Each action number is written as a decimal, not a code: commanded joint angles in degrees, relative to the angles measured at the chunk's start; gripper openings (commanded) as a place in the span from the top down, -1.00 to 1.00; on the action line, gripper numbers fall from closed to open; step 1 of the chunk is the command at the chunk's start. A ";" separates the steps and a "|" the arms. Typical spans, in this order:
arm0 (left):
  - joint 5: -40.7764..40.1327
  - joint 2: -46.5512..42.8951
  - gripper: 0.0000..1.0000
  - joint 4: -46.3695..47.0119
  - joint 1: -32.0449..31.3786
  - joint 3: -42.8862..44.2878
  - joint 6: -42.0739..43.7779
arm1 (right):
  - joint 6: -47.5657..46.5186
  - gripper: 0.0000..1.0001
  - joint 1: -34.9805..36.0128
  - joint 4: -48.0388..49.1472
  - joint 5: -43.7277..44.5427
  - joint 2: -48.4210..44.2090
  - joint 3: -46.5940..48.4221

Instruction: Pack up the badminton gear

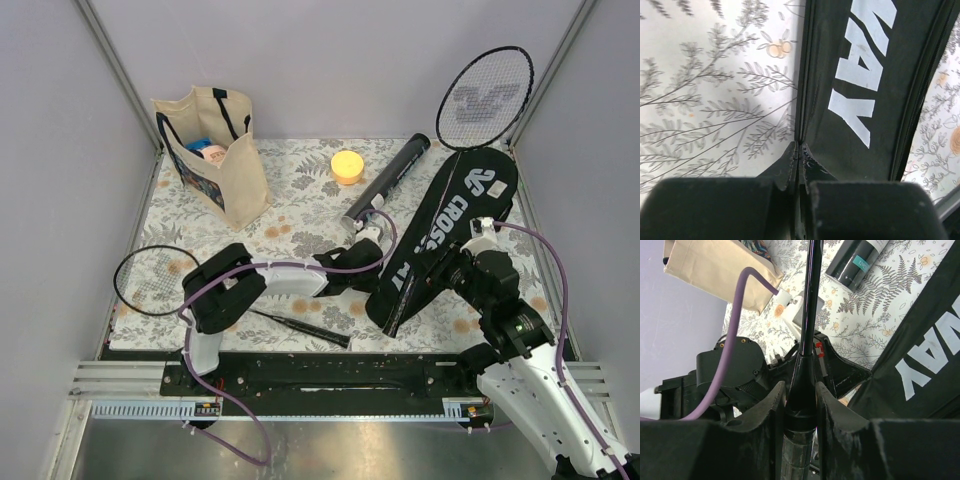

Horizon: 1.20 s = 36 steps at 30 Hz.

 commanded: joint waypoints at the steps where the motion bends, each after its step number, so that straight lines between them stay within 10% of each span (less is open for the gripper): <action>1: -6.82 -3.95 1.00 -4.26 1.34 -0.34 -1.79 | -1.96 1.00 -0.08 3.86 2.38 -0.19 -0.20; 10: -11.93 -7.02 1.00 -6.73 3.72 -2.36 -2.24 | -1.00 1.00 -0.08 4.48 2.64 0.61 -3.80; 17: -5.17 -13.35 0.08 2.59 0.91 -6.23 13.31 | -1.87 1.00 -0.08 0.62 6.23 -1.94 -1.96; 36: -4.20 -5.80 0.08 -0.75 -7.80 -1.75 24.49 | -2.67 1.00 -0.08 -3.87 10.29 -8.18 0.33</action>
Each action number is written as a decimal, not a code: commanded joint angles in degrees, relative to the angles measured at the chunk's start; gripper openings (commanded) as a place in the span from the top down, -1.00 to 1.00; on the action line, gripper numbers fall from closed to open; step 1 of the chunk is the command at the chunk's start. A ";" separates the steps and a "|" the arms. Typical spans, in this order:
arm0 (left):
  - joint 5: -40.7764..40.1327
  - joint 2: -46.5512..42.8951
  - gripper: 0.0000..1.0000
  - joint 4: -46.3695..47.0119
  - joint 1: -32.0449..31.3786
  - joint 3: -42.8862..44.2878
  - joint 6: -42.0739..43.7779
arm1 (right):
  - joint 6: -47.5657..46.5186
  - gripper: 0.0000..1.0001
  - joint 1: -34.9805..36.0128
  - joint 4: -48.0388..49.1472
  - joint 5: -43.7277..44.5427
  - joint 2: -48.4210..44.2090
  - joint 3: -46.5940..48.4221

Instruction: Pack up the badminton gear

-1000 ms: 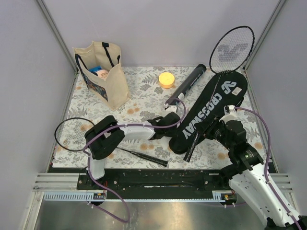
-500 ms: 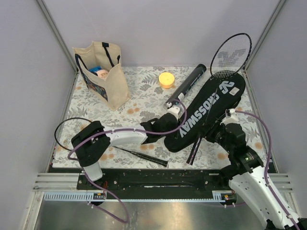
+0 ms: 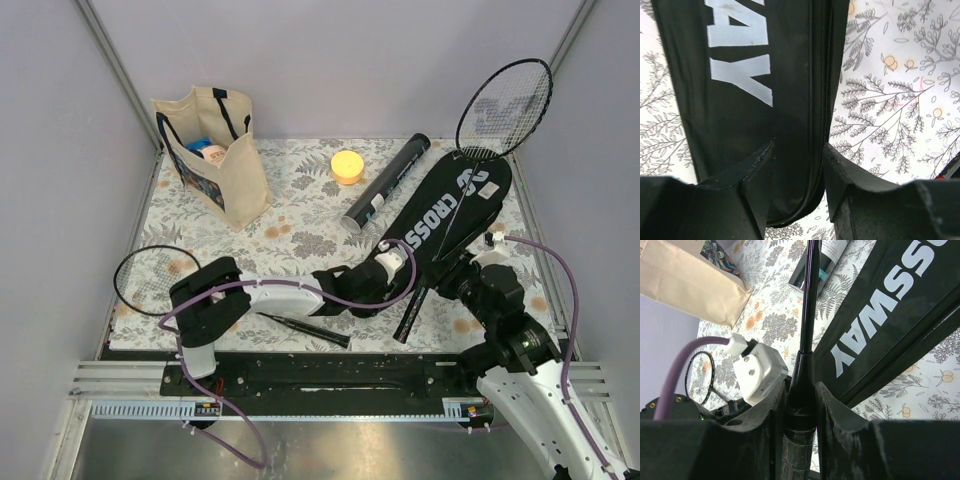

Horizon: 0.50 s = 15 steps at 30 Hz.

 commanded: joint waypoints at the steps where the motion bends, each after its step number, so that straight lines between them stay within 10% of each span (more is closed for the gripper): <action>1: -1.35 1.96 0.08 0.56 -0.91 3.06 2.22 | -1.49 1.00 -0.08 2.10 2.38 -1.13 2.97; 9: -3.12 3.55 0.14 0.47 -1.26 3.06 2.66 | -1.40 1.00 -0.08 2.01 2.55 -1.30 2.80; 15: -3.91 3.46 0.81 1.09 -1.61 2.36 2.48 | -1.22 1.00 -0.08 2.01 2.64 -1.04 2.45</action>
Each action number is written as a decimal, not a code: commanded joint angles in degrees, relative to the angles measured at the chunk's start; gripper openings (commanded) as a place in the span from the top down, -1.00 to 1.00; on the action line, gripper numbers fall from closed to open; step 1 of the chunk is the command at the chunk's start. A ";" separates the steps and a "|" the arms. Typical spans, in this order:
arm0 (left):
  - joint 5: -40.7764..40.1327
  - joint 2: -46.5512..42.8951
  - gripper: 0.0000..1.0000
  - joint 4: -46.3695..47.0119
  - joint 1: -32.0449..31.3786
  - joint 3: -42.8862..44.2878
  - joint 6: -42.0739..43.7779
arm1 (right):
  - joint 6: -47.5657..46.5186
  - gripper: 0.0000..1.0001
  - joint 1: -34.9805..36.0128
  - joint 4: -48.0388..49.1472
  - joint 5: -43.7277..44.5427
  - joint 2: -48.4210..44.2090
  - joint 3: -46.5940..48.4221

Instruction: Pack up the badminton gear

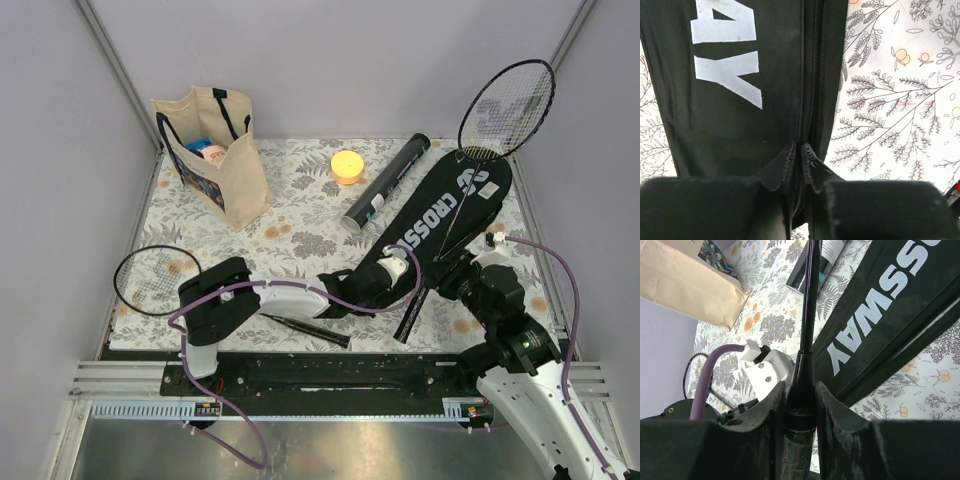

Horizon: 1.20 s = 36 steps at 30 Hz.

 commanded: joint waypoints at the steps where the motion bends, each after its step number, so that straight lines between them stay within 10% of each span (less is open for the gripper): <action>1: -2.55 -0.29 0.92 1.46 -0.43 1.18 0.56 | -0.96 1.00 0.01 2.78 1.85 -0.34 2.36; 36: 11.07 -10.50 1.00 3.92 9.67 1.26 -25.81 | 5.00 1.00 -14.49 -17.17 10.65 2.83 -0.98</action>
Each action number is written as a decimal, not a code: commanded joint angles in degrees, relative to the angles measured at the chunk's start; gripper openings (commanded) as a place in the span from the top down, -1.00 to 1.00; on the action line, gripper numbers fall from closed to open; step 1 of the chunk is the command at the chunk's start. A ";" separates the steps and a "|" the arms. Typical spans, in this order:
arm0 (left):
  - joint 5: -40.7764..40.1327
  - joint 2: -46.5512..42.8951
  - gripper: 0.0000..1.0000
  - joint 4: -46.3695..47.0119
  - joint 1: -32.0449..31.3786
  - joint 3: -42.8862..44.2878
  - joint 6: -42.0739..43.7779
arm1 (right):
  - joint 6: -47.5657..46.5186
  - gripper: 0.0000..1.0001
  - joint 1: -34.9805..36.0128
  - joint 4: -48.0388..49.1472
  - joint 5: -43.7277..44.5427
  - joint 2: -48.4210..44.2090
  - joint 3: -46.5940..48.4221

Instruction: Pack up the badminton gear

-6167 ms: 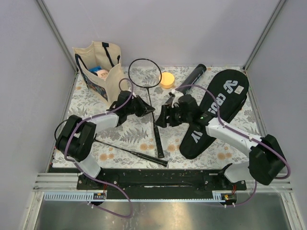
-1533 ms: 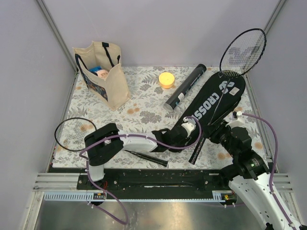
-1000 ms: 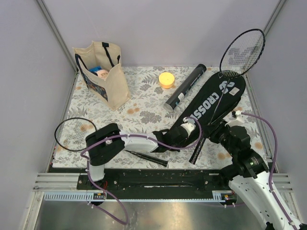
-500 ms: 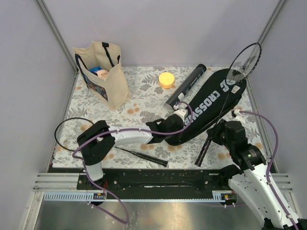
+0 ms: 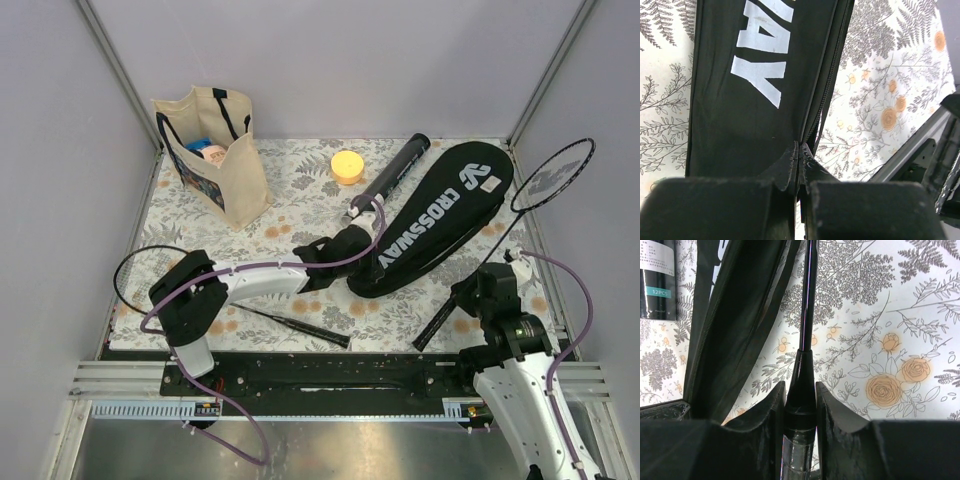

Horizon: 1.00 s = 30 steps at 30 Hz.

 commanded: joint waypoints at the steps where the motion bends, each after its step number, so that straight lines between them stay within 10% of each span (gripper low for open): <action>1: 1.41 -2.89 1.00 4.97 0.69 -0.44 -3.29 | 5.34 1.00 -0.40 -1.13 1.22 -2.83 0.05; 30: 8.70 5.55 1.00 12.18 1.74 6.15 -4.09 | 28.82 1.00 -0.40 7.01 -37.43 -27.80 -14.88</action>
